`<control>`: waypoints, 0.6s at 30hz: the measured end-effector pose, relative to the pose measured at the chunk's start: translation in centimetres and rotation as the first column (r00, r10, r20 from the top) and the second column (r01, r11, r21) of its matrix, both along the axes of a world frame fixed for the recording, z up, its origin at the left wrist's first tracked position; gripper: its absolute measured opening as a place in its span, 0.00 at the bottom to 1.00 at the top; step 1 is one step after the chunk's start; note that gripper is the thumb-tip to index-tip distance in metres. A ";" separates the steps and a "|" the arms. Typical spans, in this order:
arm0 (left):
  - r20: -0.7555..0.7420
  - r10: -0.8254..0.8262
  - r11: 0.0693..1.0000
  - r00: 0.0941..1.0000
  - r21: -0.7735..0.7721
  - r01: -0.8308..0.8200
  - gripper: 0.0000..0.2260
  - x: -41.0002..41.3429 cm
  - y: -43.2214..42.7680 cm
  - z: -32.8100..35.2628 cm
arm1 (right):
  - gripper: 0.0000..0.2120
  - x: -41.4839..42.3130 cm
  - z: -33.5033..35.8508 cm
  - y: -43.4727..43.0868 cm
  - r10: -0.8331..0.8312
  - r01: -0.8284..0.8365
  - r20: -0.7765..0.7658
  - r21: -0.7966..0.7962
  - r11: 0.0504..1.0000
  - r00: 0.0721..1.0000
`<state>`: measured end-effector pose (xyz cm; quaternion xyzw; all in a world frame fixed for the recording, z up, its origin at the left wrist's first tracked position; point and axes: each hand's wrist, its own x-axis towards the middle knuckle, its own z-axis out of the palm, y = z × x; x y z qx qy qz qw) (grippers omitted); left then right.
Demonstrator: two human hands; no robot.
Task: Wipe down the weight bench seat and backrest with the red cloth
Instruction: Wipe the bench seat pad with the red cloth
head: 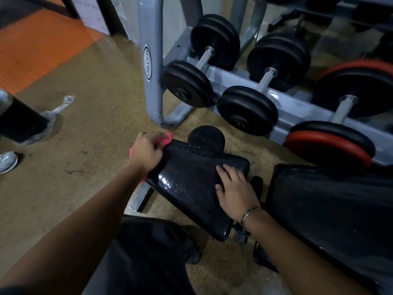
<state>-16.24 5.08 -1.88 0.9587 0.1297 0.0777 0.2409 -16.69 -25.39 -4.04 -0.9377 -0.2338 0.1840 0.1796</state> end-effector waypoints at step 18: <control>-0.009 -0.021 0.997 1.000 0.068 0.022 0.12 0.0 1.8 0.9 | 0.27 0.0 -0.3 -0.1 0.009 -0.009 -0.027 0.004 1.000 1.000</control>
